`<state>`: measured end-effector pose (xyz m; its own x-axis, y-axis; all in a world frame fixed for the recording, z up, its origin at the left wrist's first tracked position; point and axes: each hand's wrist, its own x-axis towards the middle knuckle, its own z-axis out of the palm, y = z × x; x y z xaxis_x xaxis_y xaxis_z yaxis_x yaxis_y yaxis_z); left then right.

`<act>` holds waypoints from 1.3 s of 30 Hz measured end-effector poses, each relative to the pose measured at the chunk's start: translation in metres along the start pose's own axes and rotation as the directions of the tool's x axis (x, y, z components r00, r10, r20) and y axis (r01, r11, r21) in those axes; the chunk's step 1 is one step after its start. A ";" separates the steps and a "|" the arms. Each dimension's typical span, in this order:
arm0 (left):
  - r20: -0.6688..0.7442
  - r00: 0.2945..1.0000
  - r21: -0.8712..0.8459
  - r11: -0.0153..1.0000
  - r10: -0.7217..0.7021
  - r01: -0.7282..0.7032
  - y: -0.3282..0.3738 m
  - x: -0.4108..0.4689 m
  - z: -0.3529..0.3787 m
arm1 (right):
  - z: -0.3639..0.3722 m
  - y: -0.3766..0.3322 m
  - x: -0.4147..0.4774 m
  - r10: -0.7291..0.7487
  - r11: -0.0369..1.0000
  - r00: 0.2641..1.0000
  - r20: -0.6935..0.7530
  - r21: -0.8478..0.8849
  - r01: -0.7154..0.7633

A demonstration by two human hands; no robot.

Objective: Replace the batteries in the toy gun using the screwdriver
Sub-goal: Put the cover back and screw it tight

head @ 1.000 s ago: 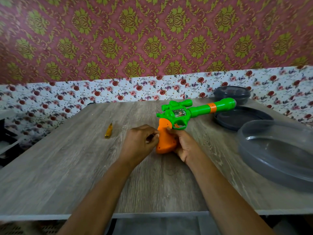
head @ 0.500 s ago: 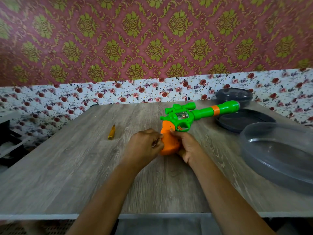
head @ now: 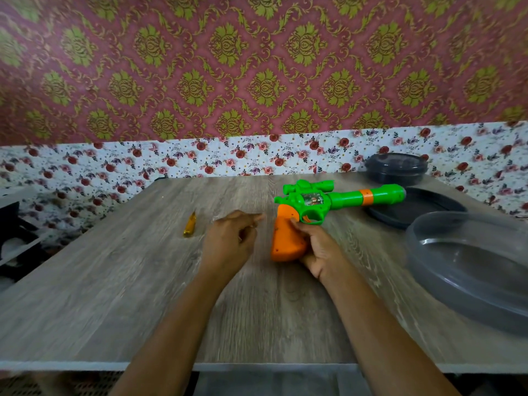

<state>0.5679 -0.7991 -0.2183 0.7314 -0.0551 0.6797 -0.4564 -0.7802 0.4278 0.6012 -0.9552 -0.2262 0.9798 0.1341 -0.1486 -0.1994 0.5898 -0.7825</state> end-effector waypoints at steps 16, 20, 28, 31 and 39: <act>-0.067 0.737 0.503 0.615 -0.673 0.607 -0.084 0.029 -0.021 | 0.000 0.007 0.001 -0.076 0.950 0.989 0.125 -0.294 0.110; -0.125 0.738 0.343 0.669 -0.663 0.660 -0.083 0.029 -0.028 | -0.001 0.008 0.001 -0.071 0.943 0.990 0.125 -0.314 0.107; -0.406 0.846 -0.366 0.910 -0.346 0.197 -0.023 0.031 -0.035 | -0.004 0.005 -0.003 -0.086 0.960 0.985 0.150 -0.250 0.122; -0.440 0.871 -0.404 0.914 -0.219 0.025 0.000 0.025 -0.037 | -0.004 0.006 -0.002 -0.076 0.966 0.982 0.174 -0.232 0.116; -0.487 0.865 -0.210 0.945 0.122 -0.251 0.026 -0.019 -0.027 | -0.006 0.007 -0.001 -0.060 0.967 0.967 0.248 -0.226 0.118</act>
<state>0.5285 -0.8015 -0.2040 0.3298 0.1609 0.9303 -0.7214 -0.5926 0.3582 0.5989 -0.9563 -0.2354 0.9551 0.2915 0.0529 -0.0735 0.4060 -0.9109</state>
